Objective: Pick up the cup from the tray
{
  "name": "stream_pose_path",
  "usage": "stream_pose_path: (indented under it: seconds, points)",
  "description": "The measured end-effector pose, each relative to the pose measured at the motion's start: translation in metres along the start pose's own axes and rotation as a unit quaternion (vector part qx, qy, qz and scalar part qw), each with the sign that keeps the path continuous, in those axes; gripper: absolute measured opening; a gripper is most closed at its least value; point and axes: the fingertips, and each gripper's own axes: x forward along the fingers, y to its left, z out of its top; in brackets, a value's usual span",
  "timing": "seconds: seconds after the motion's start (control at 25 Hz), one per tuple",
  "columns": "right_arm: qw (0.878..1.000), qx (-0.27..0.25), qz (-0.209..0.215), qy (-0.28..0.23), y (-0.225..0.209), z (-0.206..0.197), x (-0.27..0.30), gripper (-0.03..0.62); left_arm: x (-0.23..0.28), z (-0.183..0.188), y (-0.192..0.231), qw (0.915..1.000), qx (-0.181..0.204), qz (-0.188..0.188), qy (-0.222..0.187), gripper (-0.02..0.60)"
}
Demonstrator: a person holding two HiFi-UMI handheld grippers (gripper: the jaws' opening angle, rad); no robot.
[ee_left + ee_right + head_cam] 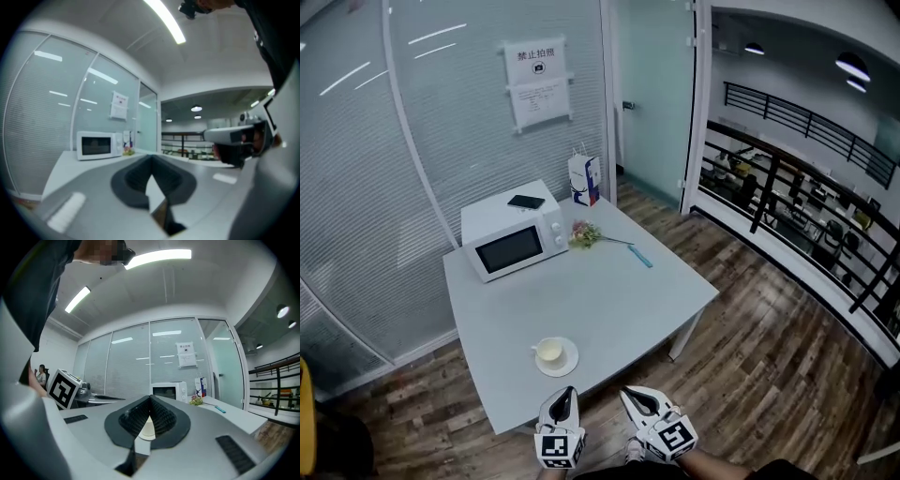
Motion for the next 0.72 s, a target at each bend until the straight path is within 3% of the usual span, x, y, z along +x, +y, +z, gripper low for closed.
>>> stream_pose_path:
  seconds: [0.24,0.44,0.72]
  points:
    - [0.999,0.023,0.022,-0.005,-0.038,-0.001,0.028,0.005,0.039,-0.002,0.01,0.9994,0.004,0.031,0.013,0.005]
    - [0.998,0.018,0.065,-0.003,-0.043,-0.01,0.053,0.005,0.048,-0.012,0.02,0.9976,0.003,0.063,0.027,0.005]
    - [0.996,0.03,0.086,0.026,-0.045,-0.02,0.096,0.005,0.057,-0.033,0.049,0.9943,-0.013,0.084,0.064,0.005]
